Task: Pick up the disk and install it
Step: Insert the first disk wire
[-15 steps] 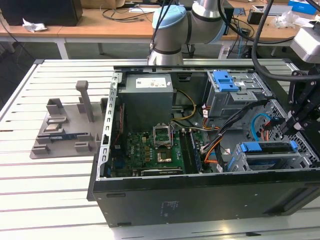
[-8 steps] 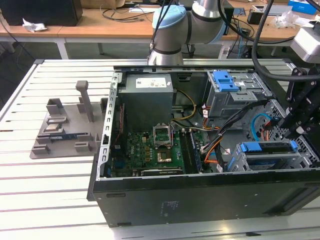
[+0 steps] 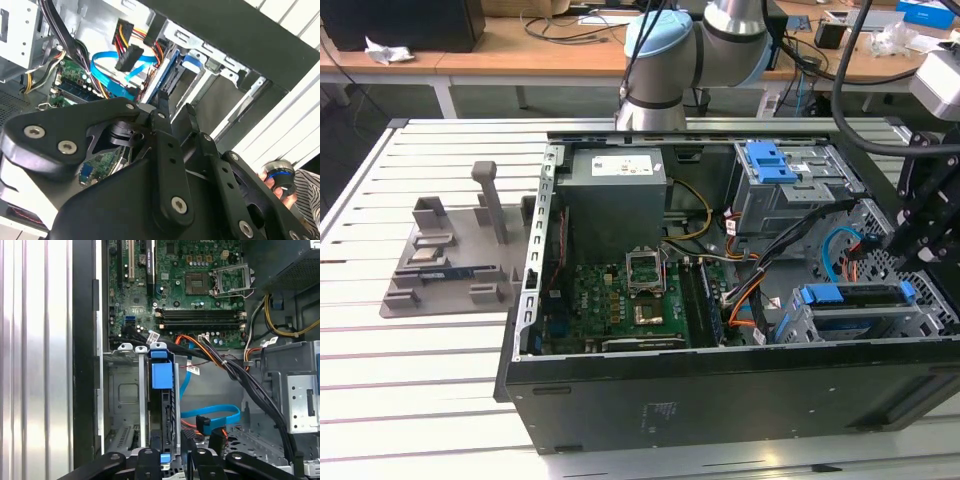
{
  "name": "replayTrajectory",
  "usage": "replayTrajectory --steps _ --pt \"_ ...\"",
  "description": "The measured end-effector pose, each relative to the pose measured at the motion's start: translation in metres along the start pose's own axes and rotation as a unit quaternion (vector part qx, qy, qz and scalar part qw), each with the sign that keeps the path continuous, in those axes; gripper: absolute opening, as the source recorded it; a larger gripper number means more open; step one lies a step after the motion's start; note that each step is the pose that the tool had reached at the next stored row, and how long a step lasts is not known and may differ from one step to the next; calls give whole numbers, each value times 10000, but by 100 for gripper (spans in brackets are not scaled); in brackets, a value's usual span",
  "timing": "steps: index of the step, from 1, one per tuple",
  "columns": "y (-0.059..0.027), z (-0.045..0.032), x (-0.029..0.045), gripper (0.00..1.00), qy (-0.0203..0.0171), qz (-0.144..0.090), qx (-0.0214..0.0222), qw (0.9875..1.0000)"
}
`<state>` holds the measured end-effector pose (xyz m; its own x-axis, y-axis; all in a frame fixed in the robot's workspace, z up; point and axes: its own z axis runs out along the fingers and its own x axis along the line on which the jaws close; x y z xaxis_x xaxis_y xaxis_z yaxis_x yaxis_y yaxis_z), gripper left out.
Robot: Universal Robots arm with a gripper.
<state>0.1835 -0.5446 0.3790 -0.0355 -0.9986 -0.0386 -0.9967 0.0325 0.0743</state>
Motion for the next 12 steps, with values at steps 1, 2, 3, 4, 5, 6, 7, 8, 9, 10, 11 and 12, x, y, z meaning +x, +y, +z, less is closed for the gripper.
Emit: replayTrajectory --steps 1,2,3,4,5,6,7,8,9,10,11,12 --pt "-28 3 -39 30 0 0 -1 10000" --pt "-42 9 -63 30 0 -1 -1 10000" --pt "-47 14 -78 30 0 0 -1 10000" --pt "-50 20 -101 30 0 -1 -1 10000" --pt "-59 28 -144 30 0 -1 -1 10000" --pt "-70 36 -206 30 0 -1 -1 10000" --pt "-78 40 -254 30 1 -2 -1 10000" --pt "-80 46 -284 30 2 -2 -1 10000" --pt "-83 66 -337 30 5 -1 -1 10000" --pt "-86 84 -357 30 7 -1 -1 10000" --pt "-89 104 -371 30 11 -1 0 10000" --pt "-93 127 -387 30 18 0 -1 10000"
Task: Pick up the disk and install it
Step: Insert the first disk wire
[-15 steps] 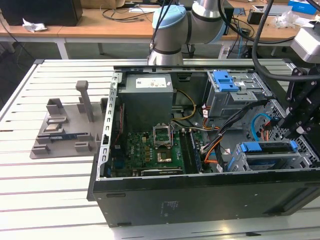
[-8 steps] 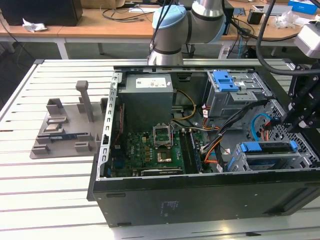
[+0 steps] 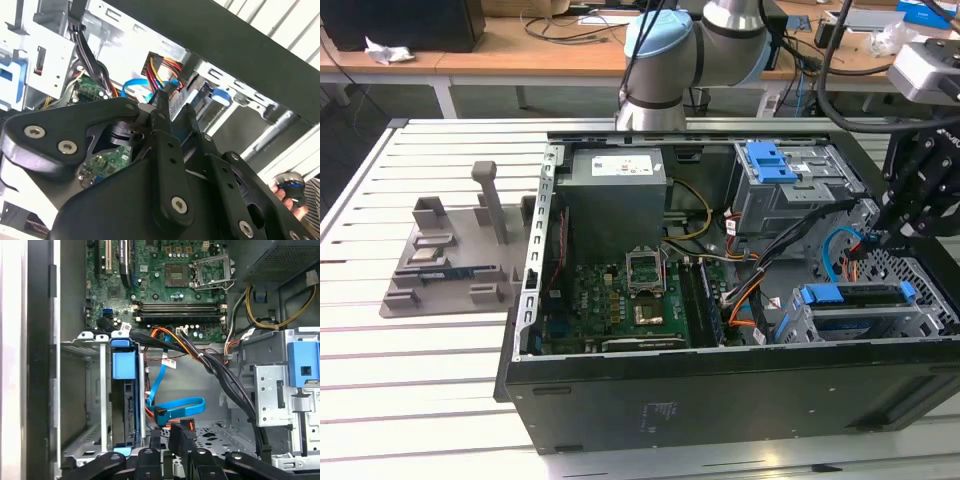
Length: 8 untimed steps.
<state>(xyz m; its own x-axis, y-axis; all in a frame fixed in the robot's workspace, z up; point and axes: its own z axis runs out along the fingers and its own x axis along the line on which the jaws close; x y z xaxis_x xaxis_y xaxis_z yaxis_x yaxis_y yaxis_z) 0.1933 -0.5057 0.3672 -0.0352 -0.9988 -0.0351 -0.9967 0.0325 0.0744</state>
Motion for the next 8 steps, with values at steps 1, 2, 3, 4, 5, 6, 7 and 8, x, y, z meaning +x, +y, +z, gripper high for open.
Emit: replayTrajectory --steps 1,2,3,4,5,6,7,8 --pt "-7 32 -21 30 2 0 0 10000" --pt "-11 54 -41 30 1 0 0 10000" --pt "-15 66 -61 30 1 0 -1 10000" --pt "-21 78 -84 30 4 0 0 10000" --pt "-22 95 -83 30 12 1 0 10000" --pt "-22 102 -83 30 24 2 1 10000" --pt "-24 110 -83 30 46 3 2 10000" --pt "-24 112 -82 30 64 5 2 10000"
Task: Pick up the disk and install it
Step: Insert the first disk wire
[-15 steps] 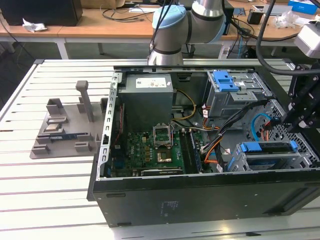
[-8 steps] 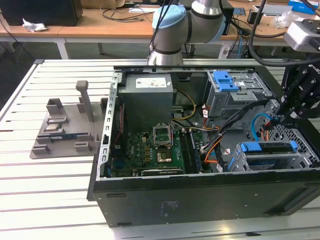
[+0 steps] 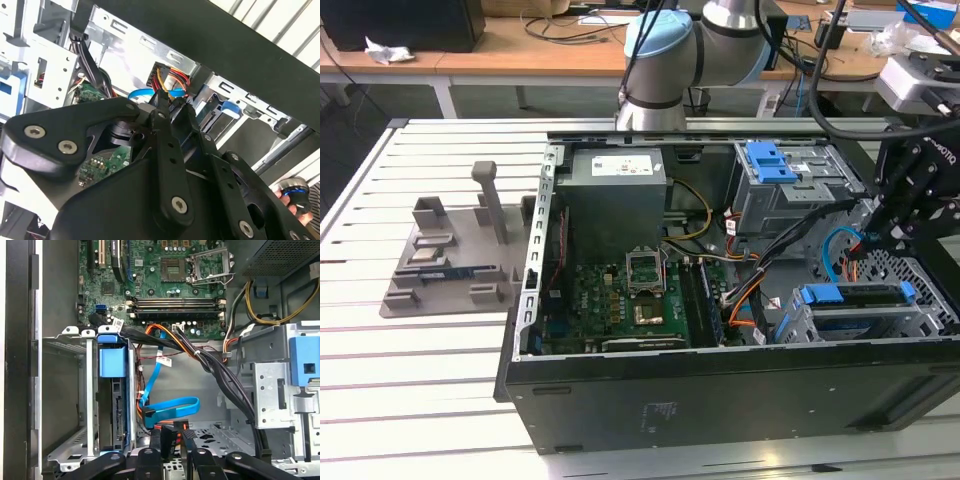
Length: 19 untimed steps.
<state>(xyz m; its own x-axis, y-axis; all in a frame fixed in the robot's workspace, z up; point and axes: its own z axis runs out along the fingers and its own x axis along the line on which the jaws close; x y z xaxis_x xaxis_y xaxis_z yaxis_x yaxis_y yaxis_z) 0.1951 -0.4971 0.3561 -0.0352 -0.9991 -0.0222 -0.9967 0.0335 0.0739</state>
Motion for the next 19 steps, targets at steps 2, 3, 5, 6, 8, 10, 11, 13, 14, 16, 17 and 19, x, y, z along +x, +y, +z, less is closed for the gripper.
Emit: replayTrajectory --steps 2,3,5,6,8,10,11,13,14,16,17,19 --pt "0 -1 0 30 8 0 0 10000" --pt "0 0 0 30 9 1 0 10000" --pt "0 -1 0 29 18 1 0 10000" --pt "0 0 0 22 21 2 0 10000" --pt "0 -1 0 17 27 2 1 10000" --pt "0 0 0 17 32 2 1 10000" --pt "0 -1 -1 17 36 2 1 10000" --pt "0 0 0 17 41 3 1 10000" --pt "0 0 0 17 43 3 1 10000" --pt "-1 -1 18 17 43 2 1 10000" --pt "1 -1 36 17 43 3 1 10000" --pt "9 -2 79 17 44 3 2 10000"
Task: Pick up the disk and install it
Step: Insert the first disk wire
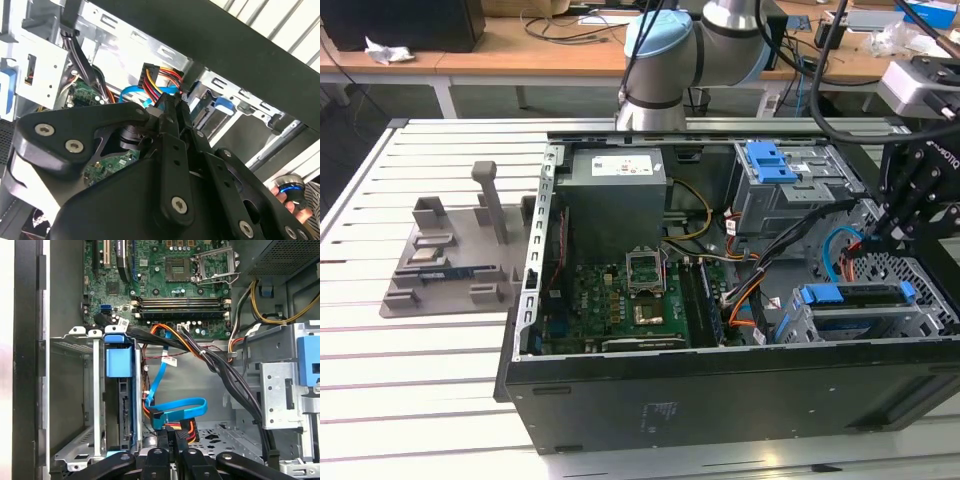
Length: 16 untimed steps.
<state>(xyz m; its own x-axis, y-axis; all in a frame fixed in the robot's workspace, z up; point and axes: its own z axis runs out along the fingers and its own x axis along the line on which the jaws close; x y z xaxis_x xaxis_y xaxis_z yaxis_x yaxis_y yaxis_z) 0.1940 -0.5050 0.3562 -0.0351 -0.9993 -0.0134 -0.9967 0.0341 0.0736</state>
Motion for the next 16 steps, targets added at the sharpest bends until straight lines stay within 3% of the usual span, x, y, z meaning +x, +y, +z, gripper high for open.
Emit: replayTrajectory --steps 7,13,16 --pt "41 5 140 17 -1 0 0 10000" --pt "56 16 196 17 -2 0 -1 10000" --pt "55 59 204 17 -1 -1 -1 10000"
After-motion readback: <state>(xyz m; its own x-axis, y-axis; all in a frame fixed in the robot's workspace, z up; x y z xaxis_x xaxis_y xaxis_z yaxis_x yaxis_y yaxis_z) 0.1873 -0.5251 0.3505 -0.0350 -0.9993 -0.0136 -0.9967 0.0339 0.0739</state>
